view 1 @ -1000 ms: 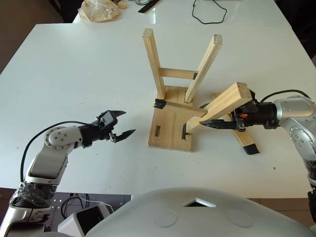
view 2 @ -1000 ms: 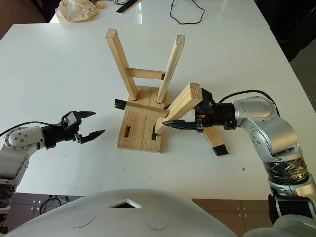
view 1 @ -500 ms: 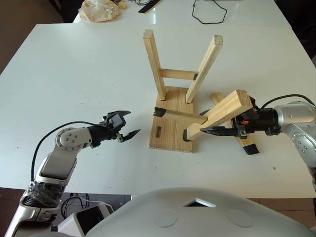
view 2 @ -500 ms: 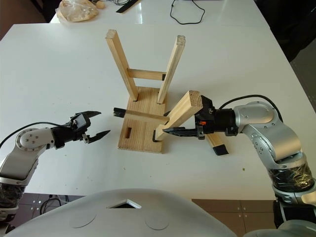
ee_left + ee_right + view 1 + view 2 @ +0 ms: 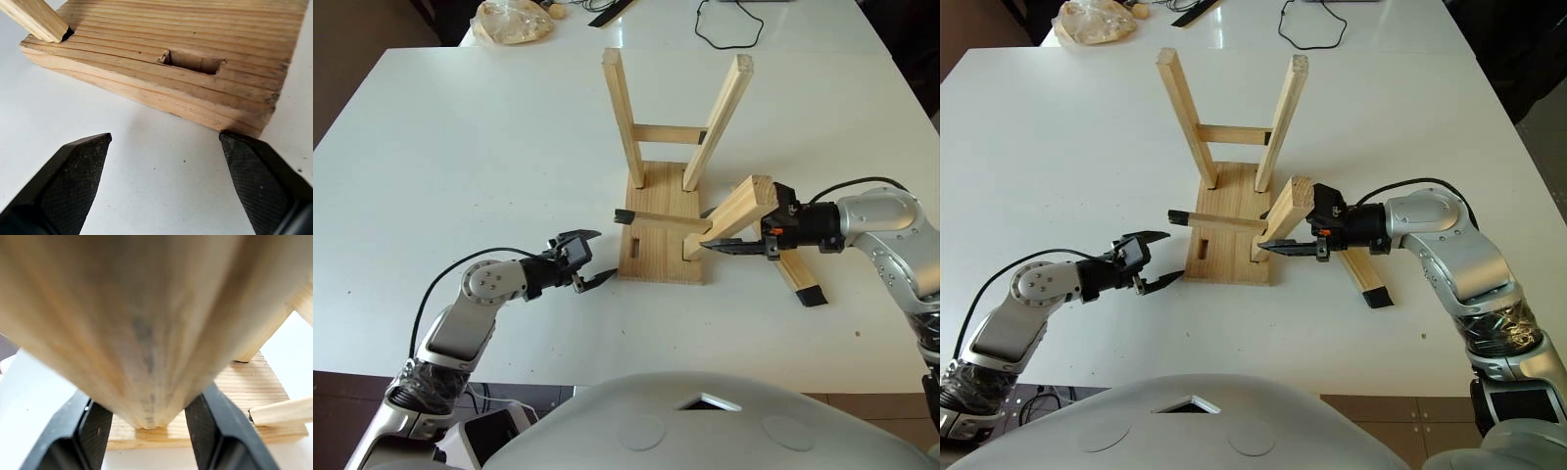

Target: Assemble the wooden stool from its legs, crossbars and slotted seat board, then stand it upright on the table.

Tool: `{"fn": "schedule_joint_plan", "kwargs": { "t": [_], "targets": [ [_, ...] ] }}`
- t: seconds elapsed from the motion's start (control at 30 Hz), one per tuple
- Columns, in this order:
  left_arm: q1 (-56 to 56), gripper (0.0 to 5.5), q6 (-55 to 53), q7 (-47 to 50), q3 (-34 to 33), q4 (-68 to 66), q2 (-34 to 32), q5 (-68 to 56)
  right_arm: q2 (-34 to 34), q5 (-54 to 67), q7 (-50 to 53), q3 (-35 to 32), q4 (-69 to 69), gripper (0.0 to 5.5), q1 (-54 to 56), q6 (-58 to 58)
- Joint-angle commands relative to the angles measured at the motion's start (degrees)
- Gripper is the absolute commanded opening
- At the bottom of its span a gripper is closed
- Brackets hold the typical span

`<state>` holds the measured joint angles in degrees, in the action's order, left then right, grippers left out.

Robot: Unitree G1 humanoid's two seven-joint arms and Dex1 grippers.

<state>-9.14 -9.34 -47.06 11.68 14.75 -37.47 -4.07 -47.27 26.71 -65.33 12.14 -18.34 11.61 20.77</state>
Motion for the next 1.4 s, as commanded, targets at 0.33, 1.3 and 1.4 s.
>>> {"fn": "schedule_joint_plan", "kwargs": {
  "t": [0.33,1.3,1.4],
  "targets": [
    [2.7,4.10,-0.7,-0.8,2.8,-1.7,2.1,0.3,3.2,-11.4,-2.5,10.7,18.2,2.00,2.0,-5.1],
    [0.8,4.10,-0.2,0.9,2.5,-1.5,2.2,1.5,-4.2,-7.7,-6.3,-2.2,9.0,3.26,-2.6,-7.0],
    [-0.3,4.10,-0.6,2.1,2.3,-0.6,2.5,1.6,-6.9,-6.2,-6.8,-6.6,8.1,3.26,-5.5,-5.4]
  ]
}}
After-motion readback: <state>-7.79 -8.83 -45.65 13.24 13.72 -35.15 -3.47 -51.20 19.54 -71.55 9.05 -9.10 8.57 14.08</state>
